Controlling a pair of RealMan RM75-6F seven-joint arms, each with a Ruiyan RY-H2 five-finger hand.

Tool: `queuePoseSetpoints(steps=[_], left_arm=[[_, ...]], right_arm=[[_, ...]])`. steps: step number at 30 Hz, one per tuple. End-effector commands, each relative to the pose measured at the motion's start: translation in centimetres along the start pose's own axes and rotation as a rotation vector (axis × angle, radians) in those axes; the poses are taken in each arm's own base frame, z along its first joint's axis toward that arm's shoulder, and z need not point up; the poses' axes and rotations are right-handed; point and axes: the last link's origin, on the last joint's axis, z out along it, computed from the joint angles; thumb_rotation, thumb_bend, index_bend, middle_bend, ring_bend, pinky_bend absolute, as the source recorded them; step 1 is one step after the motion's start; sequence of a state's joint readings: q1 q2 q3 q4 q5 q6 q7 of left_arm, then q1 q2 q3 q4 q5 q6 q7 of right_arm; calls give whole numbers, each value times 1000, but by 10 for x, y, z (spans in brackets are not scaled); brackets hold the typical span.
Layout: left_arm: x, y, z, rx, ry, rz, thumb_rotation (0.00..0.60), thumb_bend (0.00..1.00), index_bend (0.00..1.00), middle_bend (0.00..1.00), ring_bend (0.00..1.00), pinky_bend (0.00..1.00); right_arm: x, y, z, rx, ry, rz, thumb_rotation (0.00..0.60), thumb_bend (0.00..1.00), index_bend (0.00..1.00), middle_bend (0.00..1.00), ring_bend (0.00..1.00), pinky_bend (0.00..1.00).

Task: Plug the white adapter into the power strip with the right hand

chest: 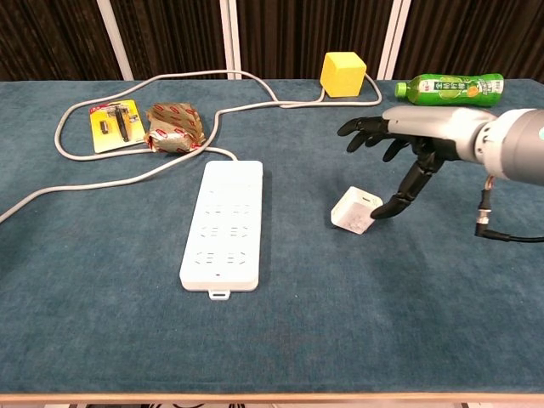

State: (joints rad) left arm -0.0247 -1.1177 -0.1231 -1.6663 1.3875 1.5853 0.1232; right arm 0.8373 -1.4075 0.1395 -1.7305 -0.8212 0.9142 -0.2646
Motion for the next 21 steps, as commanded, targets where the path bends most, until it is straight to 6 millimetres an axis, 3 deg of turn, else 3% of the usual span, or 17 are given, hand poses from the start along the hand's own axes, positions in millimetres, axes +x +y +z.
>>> queuePoseSetpoints(steps=[1, 6, 14, 21], left_arm=[[0, 0, 0, 2, -1, 1, 600, 100, 187, 0, 0, 0], [-1, -1, 2, 5, -7, 3, 600, 100, 187, 0, 0, 0], [-1, -1, 3, 10, -9, 4, 600, 99, 187, 0, 0, 0], [-2, -2, 4, 12, -14, 5, 600, 100, 188, 0, 0, 0]], right_arm=[[-3, -4, 10, -21, 29, 3, 600, 215, 152, 281, 218, 213], [-17, -8, 18, -41, 21, -14, 600, 226, 180, 299, 255, 213], [-27, -7, 24, -63, 28, -25, 600, 368, 280, 321, 292, 224], [-29, -2, 26, -78, 30, -29, 600, 417, 309, 327, 301, 224]])
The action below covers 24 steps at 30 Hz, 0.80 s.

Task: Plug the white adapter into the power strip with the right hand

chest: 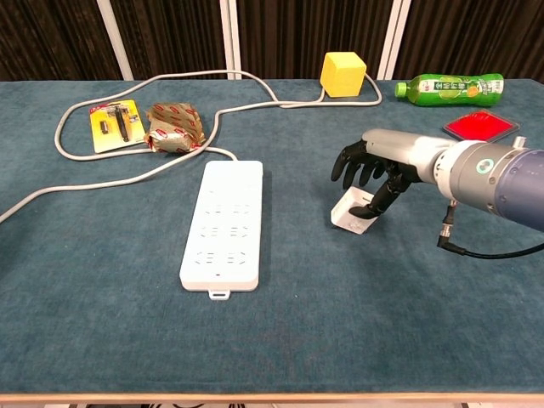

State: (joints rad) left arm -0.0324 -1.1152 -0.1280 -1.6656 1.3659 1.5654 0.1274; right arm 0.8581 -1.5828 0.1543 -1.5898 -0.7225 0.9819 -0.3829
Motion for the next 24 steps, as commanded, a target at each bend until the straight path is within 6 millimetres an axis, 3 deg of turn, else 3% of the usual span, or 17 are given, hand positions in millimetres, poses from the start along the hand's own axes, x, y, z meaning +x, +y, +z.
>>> queuePoseSetpoints(steps=[1, 24], left_arm=[[0, 0, 0, 0, -1, 1, 600, 99, 188, 0, 0, 0], [-4, 3, 1, -10, -21, 12, 600, 100, 191, 0, 0, 0]], right_arm=[[-1, 2, 0, -3, -2, -1, 600, 423, 312, 329, 303, 224], [-10, 6, 1, -7, -2, 15, 600, 428, 400, 418, 375, 264]])
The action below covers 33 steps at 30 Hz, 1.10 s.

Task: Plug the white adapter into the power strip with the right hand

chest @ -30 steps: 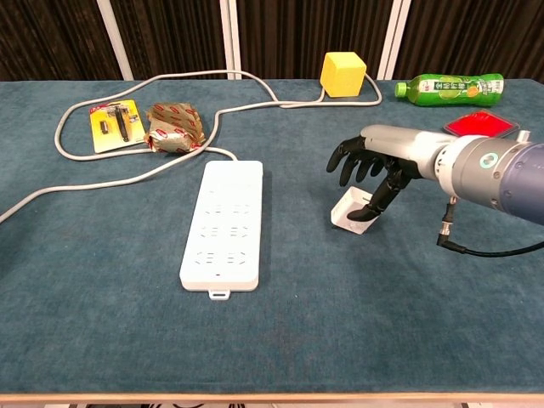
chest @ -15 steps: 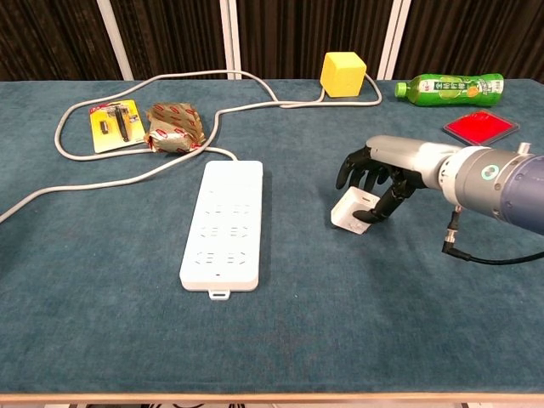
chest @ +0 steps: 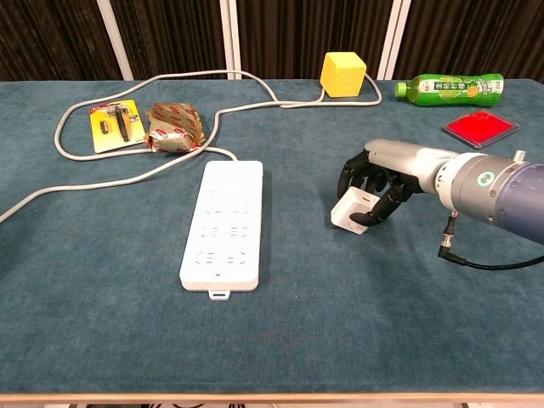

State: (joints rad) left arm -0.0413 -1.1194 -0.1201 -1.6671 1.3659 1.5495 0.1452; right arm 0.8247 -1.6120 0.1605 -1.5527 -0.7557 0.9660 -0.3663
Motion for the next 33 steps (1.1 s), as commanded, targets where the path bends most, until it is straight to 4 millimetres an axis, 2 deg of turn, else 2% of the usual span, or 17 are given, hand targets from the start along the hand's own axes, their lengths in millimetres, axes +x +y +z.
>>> queuePoseSetpoints(steps=[1, 28, 33], left_arm=[[0, 0, 0, 1, 0, 0, 600, 100, 192, 0, 0, 0], [-1, 2, -1, -19, -6, 4, 600, 100, 200, 0, 0, 0], [-2, 3, -1, -23, -6, 6, 600, 100, 201, 0, 0, 0]], right_arm=[[-1, 0, 1, -3, 2, -2, 600, 430, 403, 419, 376, 264], [-7, 2, 5, -14, -19, -8, 600, 451, 426, 428, 381, 264], [-6, 2, 5, -15, -19, -1, 600, 469, 485, 454, 408, 276]])
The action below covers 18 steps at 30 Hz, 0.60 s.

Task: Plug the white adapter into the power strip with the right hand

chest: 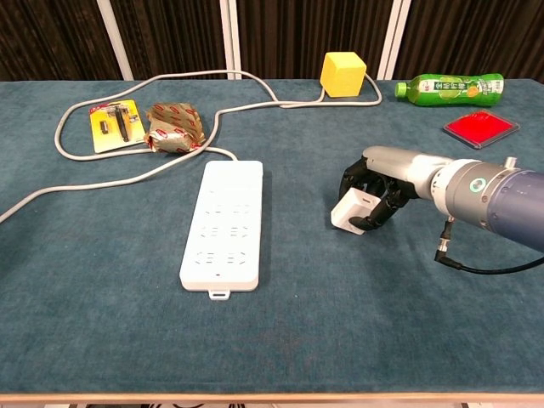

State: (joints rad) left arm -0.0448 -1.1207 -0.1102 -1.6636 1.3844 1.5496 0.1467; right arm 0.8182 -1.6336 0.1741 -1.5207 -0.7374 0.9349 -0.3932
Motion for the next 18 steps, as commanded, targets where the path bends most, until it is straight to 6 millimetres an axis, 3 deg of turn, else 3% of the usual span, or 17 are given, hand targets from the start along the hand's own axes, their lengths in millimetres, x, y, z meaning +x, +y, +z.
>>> queuePoseSetpoints(steps=[1, 8, 18], left_arm=[[0, 0, 0, -2, -3, 1, 600, 100, 201, 0, 0, 0], [-1, 1, -1, -6, -15, 1, 600, 100, 205, 0, 0, 0], [1, -1, -1, -5, -16, -9, 600, 100, 210, 0, 0, 0]], right_arm=[[1, -1, 0, 2, 5, 13, 600, 483, 512, 466, 419, 284], [3, -5, 0, 33, 10, 34, 600, 587, 621, 550, 483, 308], [19, -11, -3, 108, 45, -80, 600, 615, 690, 579, 491, 314]])
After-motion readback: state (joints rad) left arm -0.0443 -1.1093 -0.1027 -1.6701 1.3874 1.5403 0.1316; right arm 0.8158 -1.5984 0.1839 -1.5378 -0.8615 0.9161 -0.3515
